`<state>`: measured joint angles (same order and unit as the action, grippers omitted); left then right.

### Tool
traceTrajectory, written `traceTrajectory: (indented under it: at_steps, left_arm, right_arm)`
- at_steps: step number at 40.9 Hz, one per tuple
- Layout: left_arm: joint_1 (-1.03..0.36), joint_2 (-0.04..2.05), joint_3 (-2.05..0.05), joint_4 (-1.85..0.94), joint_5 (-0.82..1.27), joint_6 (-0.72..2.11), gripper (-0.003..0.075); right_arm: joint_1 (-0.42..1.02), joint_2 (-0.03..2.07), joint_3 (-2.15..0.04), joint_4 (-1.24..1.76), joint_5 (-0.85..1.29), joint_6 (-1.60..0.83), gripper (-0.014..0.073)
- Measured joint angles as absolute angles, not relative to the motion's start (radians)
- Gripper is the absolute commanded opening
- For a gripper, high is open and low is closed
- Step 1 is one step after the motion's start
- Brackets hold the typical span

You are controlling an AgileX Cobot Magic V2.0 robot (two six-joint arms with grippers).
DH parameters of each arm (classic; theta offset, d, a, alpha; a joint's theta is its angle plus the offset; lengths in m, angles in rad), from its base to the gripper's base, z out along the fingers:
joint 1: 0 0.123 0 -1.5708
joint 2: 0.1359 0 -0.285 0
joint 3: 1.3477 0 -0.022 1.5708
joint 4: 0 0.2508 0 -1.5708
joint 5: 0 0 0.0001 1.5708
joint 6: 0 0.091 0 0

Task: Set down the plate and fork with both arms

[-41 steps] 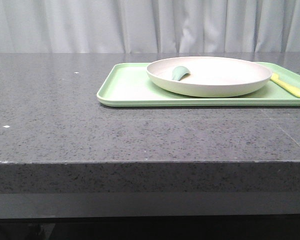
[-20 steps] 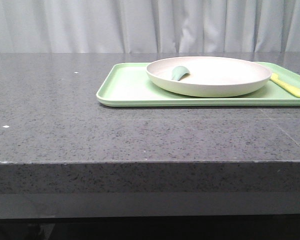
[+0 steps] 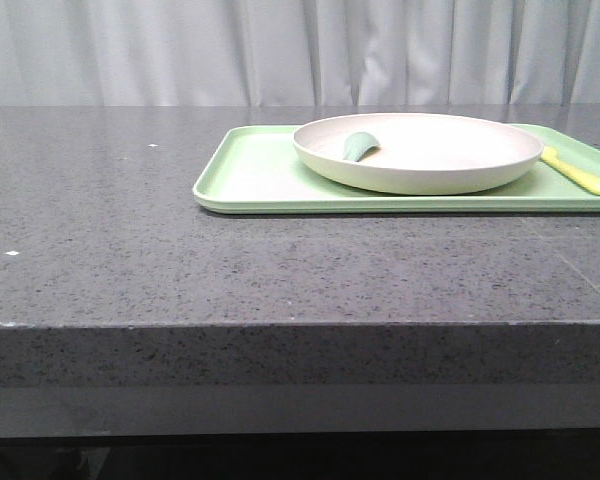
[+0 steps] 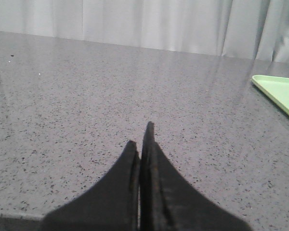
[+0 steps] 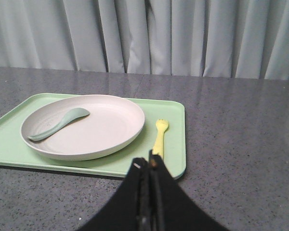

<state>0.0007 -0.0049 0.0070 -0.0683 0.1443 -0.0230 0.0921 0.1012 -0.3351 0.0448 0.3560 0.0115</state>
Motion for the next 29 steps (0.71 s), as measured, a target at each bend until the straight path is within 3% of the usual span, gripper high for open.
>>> traceTrajectory:
  at_steps: [29]
  left_arm:
    - [0.001,-0.005,0.007,-0.068,0.144,-0.023,-0.0018]
  right_arm:
    - [0.092,0.101,-0.291,0.03,0.303,0.011,-0.0067]
